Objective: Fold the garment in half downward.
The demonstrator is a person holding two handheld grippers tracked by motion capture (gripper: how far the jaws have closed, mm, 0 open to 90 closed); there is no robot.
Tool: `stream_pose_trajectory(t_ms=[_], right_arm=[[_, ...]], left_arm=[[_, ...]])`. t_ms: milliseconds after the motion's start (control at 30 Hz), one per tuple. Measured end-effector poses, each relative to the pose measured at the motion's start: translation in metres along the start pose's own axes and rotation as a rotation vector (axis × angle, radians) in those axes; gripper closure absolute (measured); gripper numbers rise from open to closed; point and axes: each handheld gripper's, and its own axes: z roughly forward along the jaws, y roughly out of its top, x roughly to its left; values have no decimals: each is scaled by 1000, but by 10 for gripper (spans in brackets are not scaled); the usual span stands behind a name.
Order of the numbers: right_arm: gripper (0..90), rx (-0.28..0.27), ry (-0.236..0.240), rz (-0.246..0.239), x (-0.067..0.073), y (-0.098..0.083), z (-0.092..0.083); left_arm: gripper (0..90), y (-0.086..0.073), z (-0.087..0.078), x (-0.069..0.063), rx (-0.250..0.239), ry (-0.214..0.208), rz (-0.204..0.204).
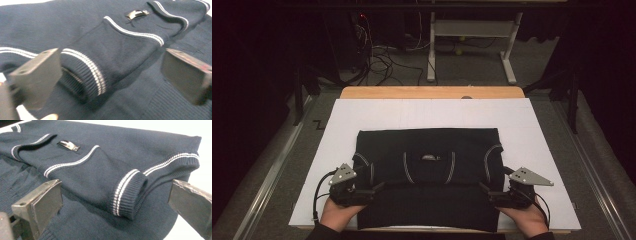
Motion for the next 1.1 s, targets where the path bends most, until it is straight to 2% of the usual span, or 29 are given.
stream_pose_trajectory(t_ms=[167, 333, 533, 733, 833, 1000, 1100], right_arm=[[0, -4, 11, -6, 5, 5, 4], [0, -9, 37, -13, 12, 18, 14], [0, 11, 44, -51, 19, 38, 31], [7, 45, 48, -48, 17, 62, 52], [22, 57, 47, -49, 15, 69, 62], [87, 103, 41, -34, 12, 76, 81], [172, 138, 57, -39, 11, 77, 93]], left_arm=[[0, 7, 6, -6, -10, 5, 13], [0, 24, 8, -7, -32, 4, 8], [0, 45, 22, -2, -10, -18, -9], [0, 64, 39, 3, 16, -7, -16], [0, 71, 49, 7, 34, -4, -31], [0, 83, 71, 13, 127, 6, -63], [95, 87, 80, 13, 167, 31, -55]])
